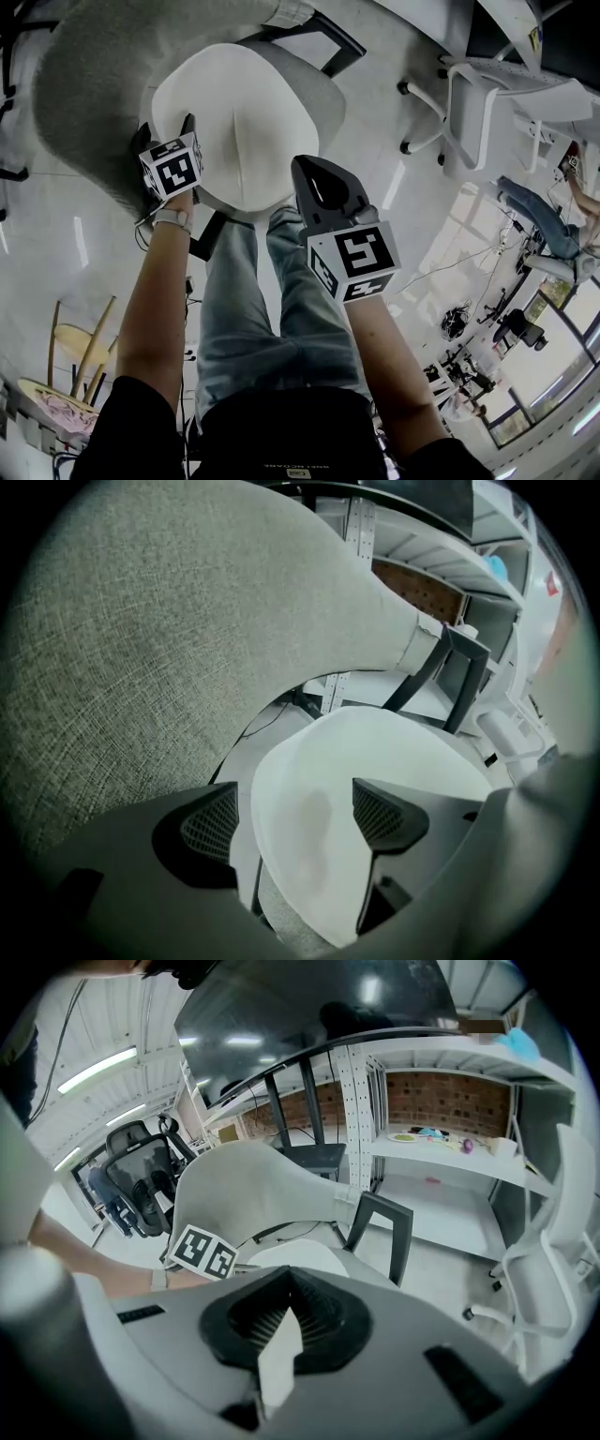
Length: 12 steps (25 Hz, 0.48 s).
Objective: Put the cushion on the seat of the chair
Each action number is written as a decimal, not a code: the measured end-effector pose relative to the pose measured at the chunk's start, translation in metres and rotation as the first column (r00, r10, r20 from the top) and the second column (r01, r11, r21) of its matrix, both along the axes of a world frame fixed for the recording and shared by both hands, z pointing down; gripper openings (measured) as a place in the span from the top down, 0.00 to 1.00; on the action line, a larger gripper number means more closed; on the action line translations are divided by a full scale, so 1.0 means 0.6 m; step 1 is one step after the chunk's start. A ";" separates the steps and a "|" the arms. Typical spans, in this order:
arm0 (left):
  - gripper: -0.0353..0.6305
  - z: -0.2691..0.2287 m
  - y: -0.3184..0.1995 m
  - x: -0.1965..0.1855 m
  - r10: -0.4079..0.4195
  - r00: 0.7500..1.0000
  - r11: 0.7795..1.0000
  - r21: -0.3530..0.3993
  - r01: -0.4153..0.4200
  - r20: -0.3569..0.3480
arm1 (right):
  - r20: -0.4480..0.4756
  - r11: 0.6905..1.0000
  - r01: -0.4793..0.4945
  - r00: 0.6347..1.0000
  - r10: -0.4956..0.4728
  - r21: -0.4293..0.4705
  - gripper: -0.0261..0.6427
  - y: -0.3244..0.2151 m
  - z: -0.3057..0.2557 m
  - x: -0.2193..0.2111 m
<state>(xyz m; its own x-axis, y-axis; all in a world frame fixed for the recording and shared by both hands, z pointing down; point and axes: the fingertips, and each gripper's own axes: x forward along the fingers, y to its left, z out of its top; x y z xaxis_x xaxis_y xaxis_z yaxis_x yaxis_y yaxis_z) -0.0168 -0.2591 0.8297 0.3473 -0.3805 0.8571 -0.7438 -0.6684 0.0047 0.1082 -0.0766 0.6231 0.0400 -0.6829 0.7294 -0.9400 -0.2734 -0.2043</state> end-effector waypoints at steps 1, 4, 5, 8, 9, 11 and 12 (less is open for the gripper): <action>0.39 -0.006 0.000 0.002 -0.001 1.000 1.000 0.000 0.001 -0.009 | -0.002 1.000 0.001 1.000 -0.001 0.002 0.95 0.000 -0.003 0.000; 0.39 -0.025 -0.001 0.007 -0.020 0.998 1.000 -0.015 0.020 -0.053 | -0.008 1.000 0.005 1.000 -0.004 0.009 0.95 -0.001 -0.013 0.000; 0.39 -0.029 -0.001 0.007 -0.030 0.997 0.999 -0.028 0.028 -0.067 | -0.010 1.000 0.005 1.000 -0.005 0.010 0.95 -0.001 -0.015 -0.001; 0.39 -0.039 0.003 0.001 -0.050 0.994 0.997 -0.065 0.043 -0.099 | -0.013 1.000 0.001 1.000 -0.001 0.008 0.95 0.000 -0.021 -0.004; 0.39 -0.045 0.004 0.001 -0.049 0.993 0.997 -0.070 0.042 -0.108 | -0.011 1.000 -0.005 1.000 0.005 0.009 0.95 0.000 -0.023 -0.004; 0.45 -0.063 0.005 0.002 -0.037 0.992 0.998 -0.062 0.030 -0.122 | 0.000 1.000 -0.023 1.000 0.023 0.012 0.95 -0.001 -0.029 -0.005; 0.54 -0.075 0.007 0.003 -0.027 0.991 0.998 -0.052 0.021 -0.131 | 0.005 0.999 -0.031 1.000 0.031 0.013 0.95 0.000 -0.033 -0.006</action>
